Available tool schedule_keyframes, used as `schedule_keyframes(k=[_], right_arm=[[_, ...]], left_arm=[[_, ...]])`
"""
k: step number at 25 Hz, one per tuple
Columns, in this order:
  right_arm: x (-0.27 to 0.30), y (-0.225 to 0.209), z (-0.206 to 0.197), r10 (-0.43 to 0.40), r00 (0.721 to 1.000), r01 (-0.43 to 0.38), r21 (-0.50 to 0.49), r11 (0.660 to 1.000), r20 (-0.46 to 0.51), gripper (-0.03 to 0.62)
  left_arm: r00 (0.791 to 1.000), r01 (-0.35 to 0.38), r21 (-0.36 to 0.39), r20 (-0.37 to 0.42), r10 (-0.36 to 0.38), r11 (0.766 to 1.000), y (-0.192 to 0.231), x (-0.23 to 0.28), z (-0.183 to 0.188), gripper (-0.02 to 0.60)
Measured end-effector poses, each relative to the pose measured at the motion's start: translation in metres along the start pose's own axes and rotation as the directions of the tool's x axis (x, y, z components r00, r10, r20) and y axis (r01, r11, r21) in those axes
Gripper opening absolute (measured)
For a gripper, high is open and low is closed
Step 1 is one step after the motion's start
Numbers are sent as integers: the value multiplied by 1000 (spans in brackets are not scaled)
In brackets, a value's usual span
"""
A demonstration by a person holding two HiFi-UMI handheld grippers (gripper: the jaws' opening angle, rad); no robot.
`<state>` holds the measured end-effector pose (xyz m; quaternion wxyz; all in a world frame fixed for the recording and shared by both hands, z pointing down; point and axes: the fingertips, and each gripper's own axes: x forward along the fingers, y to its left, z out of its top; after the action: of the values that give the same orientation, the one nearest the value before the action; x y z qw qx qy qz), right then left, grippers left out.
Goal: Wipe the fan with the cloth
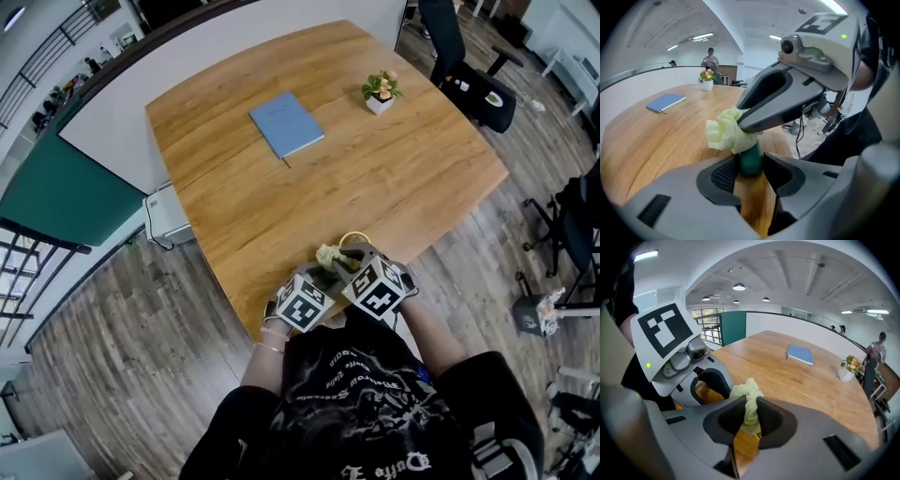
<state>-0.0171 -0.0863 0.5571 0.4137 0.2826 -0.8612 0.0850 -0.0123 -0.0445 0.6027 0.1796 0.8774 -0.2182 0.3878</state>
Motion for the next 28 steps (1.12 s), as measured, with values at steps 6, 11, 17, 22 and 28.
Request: schedule_keyframes(k=[6, 11, 17, 22, 28], right_arm=[[6, -19, 11, -33, 999, 35, -57, 998, 33, 74], [9, -32, 12, -54, 998, 56, -107, 993, 25, 74], [3, -68, 4, -118, 992, 119, -29, 992, 39, 72], [-2, -80, -5, -123, 992, 123, -4, 992, 42, 72], [-11, -83, -11, -134, 991, 133, -161, 978, 7, 71]], left_arm=[[1000, -8, -49, 6, 9, 999, 2, -1, 4, 190], [999, -15, -137, 32, 20, 990, 7, 3, 10, 189], [999, -33, -153, 14, 36, 988, 7, 2, 6, 187], [999, -37, -167, 11, 40, 985, 7, 2, 6, 187], [998, -51, -178, 21, 56, 983, 7, 3, 8, 186]])
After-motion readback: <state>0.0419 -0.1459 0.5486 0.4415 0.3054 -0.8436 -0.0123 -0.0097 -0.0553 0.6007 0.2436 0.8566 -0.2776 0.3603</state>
